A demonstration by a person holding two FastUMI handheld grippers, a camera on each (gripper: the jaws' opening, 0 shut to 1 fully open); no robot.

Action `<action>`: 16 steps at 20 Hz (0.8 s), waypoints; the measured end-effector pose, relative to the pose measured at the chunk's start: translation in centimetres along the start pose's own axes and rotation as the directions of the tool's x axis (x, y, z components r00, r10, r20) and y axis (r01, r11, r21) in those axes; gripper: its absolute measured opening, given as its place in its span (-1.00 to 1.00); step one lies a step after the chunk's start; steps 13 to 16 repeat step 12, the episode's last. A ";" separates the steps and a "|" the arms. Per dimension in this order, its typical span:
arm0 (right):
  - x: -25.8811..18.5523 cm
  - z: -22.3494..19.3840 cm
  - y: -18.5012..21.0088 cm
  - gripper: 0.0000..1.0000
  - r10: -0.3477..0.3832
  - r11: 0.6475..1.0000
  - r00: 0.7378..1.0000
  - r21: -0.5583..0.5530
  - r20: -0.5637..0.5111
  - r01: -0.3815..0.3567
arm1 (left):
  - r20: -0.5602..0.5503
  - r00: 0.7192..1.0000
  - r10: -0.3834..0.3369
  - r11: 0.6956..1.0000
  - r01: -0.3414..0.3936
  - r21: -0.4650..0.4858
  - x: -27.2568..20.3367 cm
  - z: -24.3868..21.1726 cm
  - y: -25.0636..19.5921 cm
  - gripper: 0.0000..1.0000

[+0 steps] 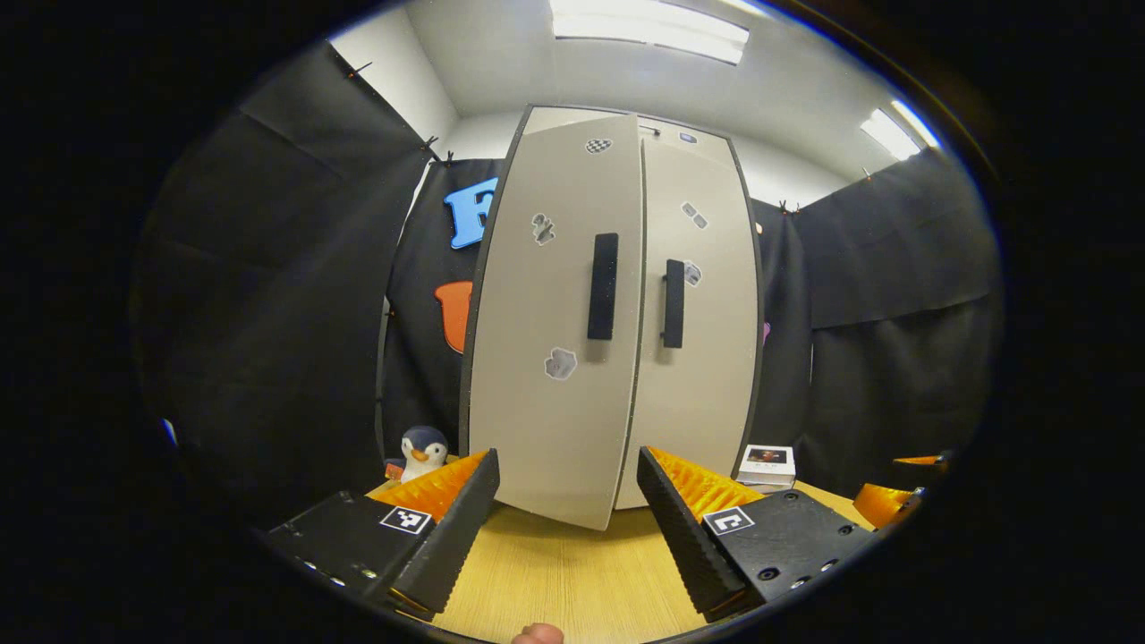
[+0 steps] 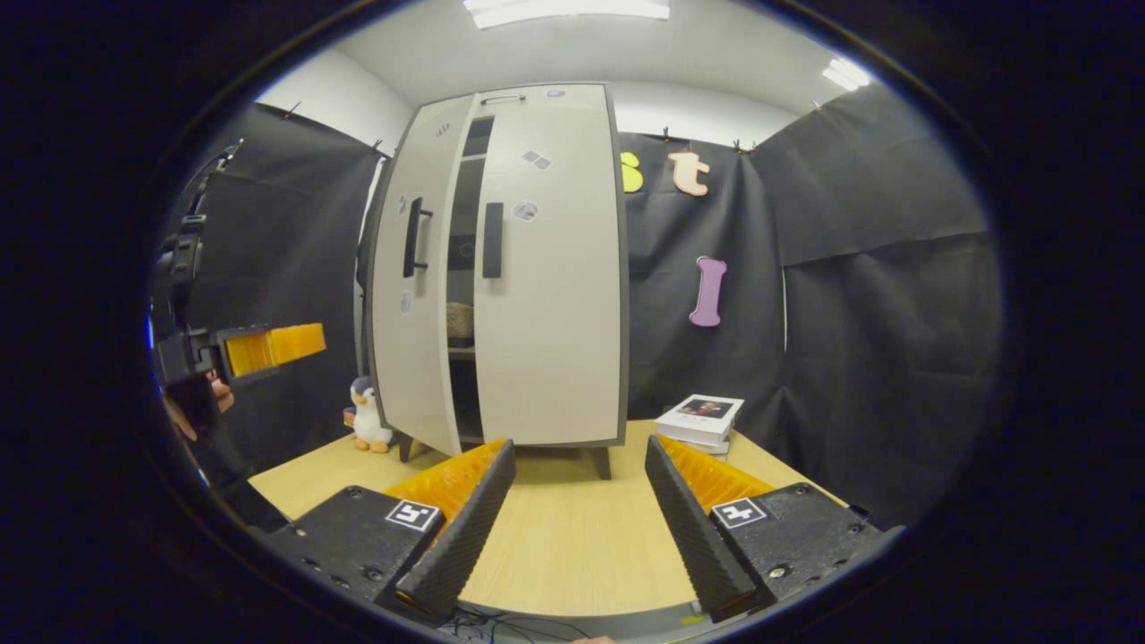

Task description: Grab one shoe with the right hand and put it into the shoe cabinet, grab the other shoe with the left hand and put it into the shoe cabinet; then close the right door with the right hand and the left door with the left hand.

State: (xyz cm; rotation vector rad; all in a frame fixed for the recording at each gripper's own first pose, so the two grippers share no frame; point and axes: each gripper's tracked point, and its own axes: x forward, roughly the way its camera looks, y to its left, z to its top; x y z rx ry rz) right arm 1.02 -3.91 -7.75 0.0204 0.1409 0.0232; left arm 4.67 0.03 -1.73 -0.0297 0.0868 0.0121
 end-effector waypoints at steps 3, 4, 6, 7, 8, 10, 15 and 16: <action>-0.6 -0.4 0.1 0.92 0.005 1.000 1.000 -0.005 -0.007 -0.005 | -0.020 1.000 -0.010 1.000 0.009 -0.019 -1.6 -1.5 -1.4 0.89; -0.7 -0.5 0.1 0.89 0.004 1.000 1.000 -0.004 -0.011 -0.004 | -0.022 1.000 -0.003 1.000 0.003 -0.009 -2.1 -1.8 -1.4 0.89; -1.0 -0.8 0.2 0.87 0.008 1.000 1.000 0.002 -0.023 -0.008 | -0.025 1.000 0.008 1.000 -0.008 0.010 -2.9 -2.2 -1.5 0.89; -1.2 -1.0 0.3 0.89 0.011 1.000 1.000 0.005 -0.029 -0.011 | -0.033 0.999 0.007 1.000 -0.007 0.016 -3.4 -2.5 -1.7 0.89; -1.3 -1.1 0.3 0.87 0.011 1.000 0.999 0.006 -0.035 -0.011 | -0.042 0.999 0.010 1.000 -0.009 0.025 -4.4 -2.8 -1.3 0.89; -1.5 -1.1 0.0 0.92 -0.001 1.000 0.999 -0.026 -0.040 0.000 | -0.044 0.998 0.042 0.998 -0.040 0.049 -5.7 -3.0 -0.6 0.90; -1.7 -1.0 -0.2 0.92 -0.002 0.999 0.999 -0.036 -0.036 0.001 | -0.035 0.998 0.051 0.997 -0.049 0.057 -6.3 -2.7 -0.7 0.89; -1.7 -1.0 -0.2 0.92 -0.002 0.999 0.999 -0.036 -0.036 0.001 | -0.035 0.998 0.051 0.997 -0.049 0.057 -6.3 -2.7 -0.7 0.89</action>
